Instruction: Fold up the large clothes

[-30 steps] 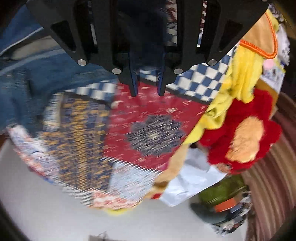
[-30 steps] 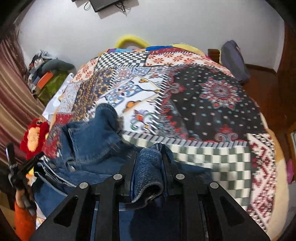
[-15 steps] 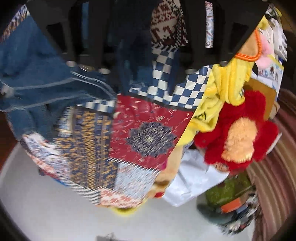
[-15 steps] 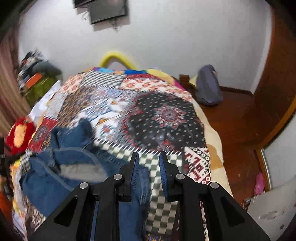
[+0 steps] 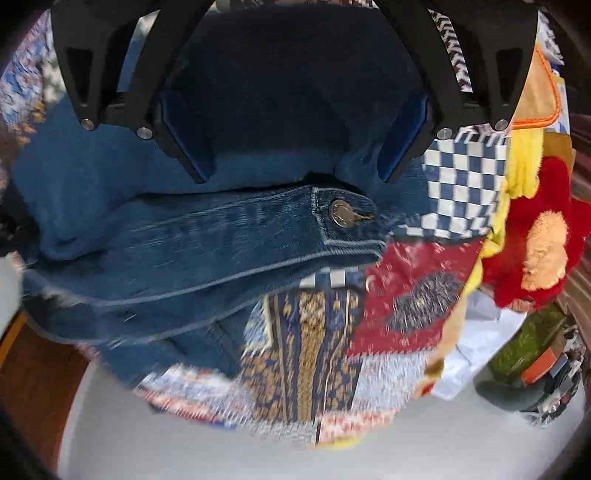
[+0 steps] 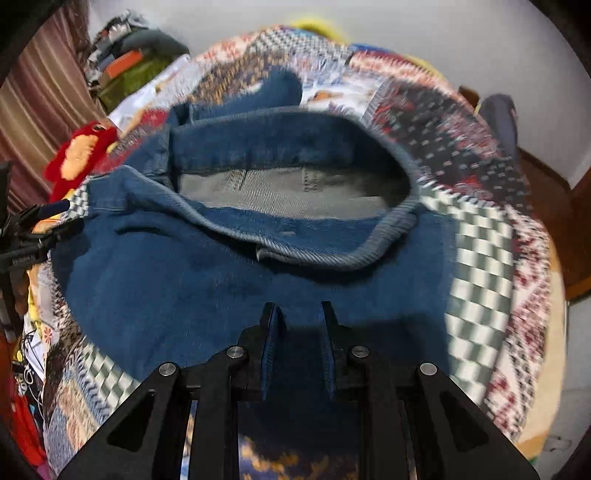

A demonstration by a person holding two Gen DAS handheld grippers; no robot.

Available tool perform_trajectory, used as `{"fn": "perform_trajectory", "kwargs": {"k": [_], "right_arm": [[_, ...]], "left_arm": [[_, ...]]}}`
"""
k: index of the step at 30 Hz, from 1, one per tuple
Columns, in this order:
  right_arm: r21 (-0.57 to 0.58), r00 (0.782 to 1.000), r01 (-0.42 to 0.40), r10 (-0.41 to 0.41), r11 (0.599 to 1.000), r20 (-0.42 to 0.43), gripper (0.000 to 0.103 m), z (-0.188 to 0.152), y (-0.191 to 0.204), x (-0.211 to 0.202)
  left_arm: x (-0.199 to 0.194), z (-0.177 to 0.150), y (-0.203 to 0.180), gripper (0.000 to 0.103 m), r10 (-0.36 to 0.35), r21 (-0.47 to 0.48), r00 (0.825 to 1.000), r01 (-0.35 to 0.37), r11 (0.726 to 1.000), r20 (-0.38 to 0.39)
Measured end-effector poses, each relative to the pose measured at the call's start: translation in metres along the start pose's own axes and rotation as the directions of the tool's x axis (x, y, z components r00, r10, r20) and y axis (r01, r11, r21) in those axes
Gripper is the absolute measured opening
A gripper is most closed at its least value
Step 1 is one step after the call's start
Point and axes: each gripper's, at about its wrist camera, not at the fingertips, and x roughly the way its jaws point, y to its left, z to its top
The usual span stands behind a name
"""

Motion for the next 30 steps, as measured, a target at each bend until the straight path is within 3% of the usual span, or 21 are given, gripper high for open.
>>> {"fn": "perform_trajectory", "kwargs": {"k": [3, 5, 8, 12, 15, 19, 22, 26, 30], "right_arm": [[0.024, 1.0, 0.025, -0.025, 0.999, 0.006, 0.018, 0.029, 0.003, 0.013], [0.003, 0.999, 0.032, -0.032, 0.999, 0.024, 0.018, 0.049, 0.006, 0.013], [-0.026, 0.995, 0.039, -0.036, 0.999, 0.097, 0.018, 0.079, 0.009, 0.013], [0.008, 0.995, 0.033, -0.033, 0.999, 0.094, 0.018, 0.112, 0.005, 0.039], [0.051, 0.99, 0.042, -0.049, 0.998, 0.133, 0.018, 0.121, 0.005, 0.044], [0.057, 0.98, 0.079, -0.088, 0.995, 0.18, 0.018, 0.112, 0.015, 0.03], [0.021, 0.974, 0.09, -0.092, 0.996, 0.208, 0.018, 0.098, 0.024, 0.006], [-0.066, 0.966, 0.085, -0.066, 0.994, 0.249, 0.018, 0.074, 0.046, -0.031], [-0.114, 0.965, 0.035, -0.004, 0.993, 0.261, 0.018, 0.054, 0.07, -0.058]], "left_arm": [[0.022, 0.009, 0.014, 0.092, 0.012, -0.023, 0.999, -0.013, 1.0, -0.032], [0.029, 0.018, 0.035, 0.092, 0.084, -0.058, 0.996, -0.085, 0.995, -0.016], [0.04, 0.026, 0.067, 0.092, 0.138, -0.13, 0.99, -0.139, 0.982, -0.02], [0.054, 0.034, 0.099, 0.095, 0.091, -0.247, 0.995, -0.096, 0.964, -0.033], [0.051, 0.034, 0.092, 0.097, 0.136, -0.218, 0.991, -0.136, 0.966, -0.018], [0.039, 0.031, 0.081, 0.098, 0.271, -0.141, 0.962, -0.263, 0.954, 0.033], [0.026, 0.027, 0.095, 0.097, 0.345, -0.155, 0.938, -0.335, 0.929, 0.042], [-0.007, 0.019, 0.118, 0.097, 0.184, -0.242, 0.981, -0.166, 0.956, 0.056], [-0.042, 0.012, 0.109, 0.097, 0.105, -0.247, 0.988, -0.075, 0.966, 0.109]]}}
